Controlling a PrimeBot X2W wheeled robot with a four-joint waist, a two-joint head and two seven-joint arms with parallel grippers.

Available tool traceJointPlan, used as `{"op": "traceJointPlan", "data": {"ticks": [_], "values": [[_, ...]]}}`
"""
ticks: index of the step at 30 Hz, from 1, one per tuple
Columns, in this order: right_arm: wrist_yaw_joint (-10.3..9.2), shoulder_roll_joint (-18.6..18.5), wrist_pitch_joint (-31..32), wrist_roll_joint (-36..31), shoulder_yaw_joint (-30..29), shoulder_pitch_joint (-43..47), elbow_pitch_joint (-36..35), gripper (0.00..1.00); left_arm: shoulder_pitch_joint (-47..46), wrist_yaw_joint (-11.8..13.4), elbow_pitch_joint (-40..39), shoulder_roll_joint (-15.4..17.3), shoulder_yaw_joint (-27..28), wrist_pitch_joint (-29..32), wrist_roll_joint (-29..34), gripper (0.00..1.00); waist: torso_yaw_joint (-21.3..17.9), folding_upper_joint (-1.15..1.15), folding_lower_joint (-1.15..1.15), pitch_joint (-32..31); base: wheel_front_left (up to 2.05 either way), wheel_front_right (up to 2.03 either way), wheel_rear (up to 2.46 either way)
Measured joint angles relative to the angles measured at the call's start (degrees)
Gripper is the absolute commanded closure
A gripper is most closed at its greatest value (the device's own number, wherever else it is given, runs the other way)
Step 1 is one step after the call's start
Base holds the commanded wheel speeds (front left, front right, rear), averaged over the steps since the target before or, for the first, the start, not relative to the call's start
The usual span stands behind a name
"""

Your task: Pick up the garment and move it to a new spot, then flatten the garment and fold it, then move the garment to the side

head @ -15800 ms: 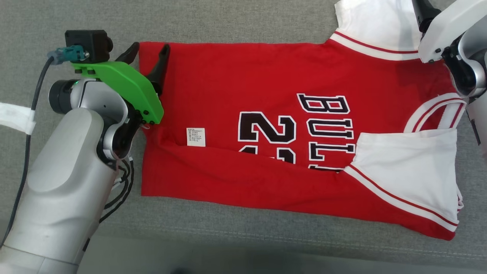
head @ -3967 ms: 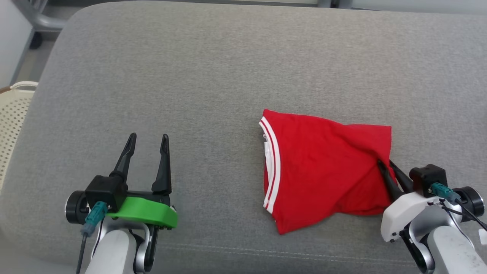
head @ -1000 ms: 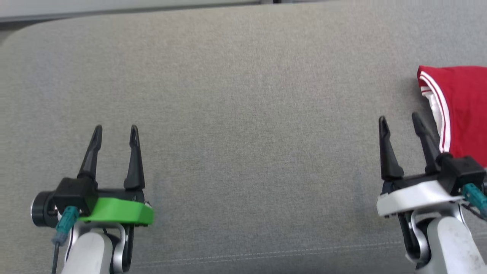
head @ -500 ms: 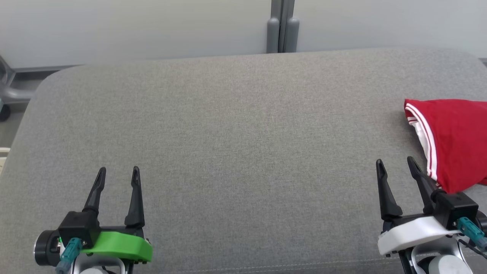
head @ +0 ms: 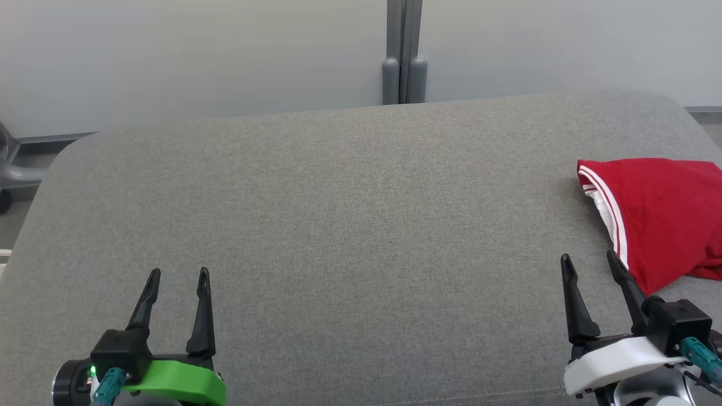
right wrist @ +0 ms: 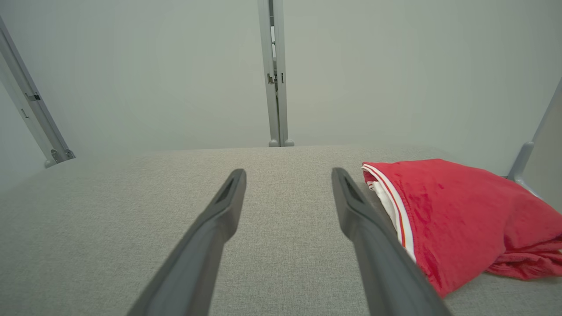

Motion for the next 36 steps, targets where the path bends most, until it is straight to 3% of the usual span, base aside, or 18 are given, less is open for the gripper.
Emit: {"op": "traceJointPlan", "data": {"ticks": [27, 28, 31, 36], "values": [[0.00, 0.04, 0.00, 0.86, 1.31, -0.23, 0.25, 0.00, 0.33, 1.20, 1.05, 0.10, -0.36, -0.29, -1.05, 0.00, 0.07, 0.00, 0.00, 0.17, 0.00, 0.00, 0.00], [0.01, 0.05, 0.01, 0.85, 1.33, -0.23, 0.35, 1.00, 0.32, 1.20, 1.11, 0.07, -0.43, -0.38, -1.05, 1.00, 0.13, 0.00, 0.00, 0.20, 0.00, 0.00, 0.00], [0.01, 0.25, 0.08, 1.22, 1.38, 0.15, 1.60, 1.00, 1.02, 1.14, 2.09, -0.46, -0.83, -0.26, -1.51, 1.00, 0.13, 0.00, 0.00, 0.23, 0.00, 0.00, 0.00], [0.01, -0.02, 1.77, 7.60, 0.52, -0.21, 3.42, 1.00, 1.08, 0.43, 2.57, -1.29, -0.85, -0.26, -6.67, 1.00, 0.15, 0.00, 0.00, 0.31, 0.00, 0.00, 0.00]]}}
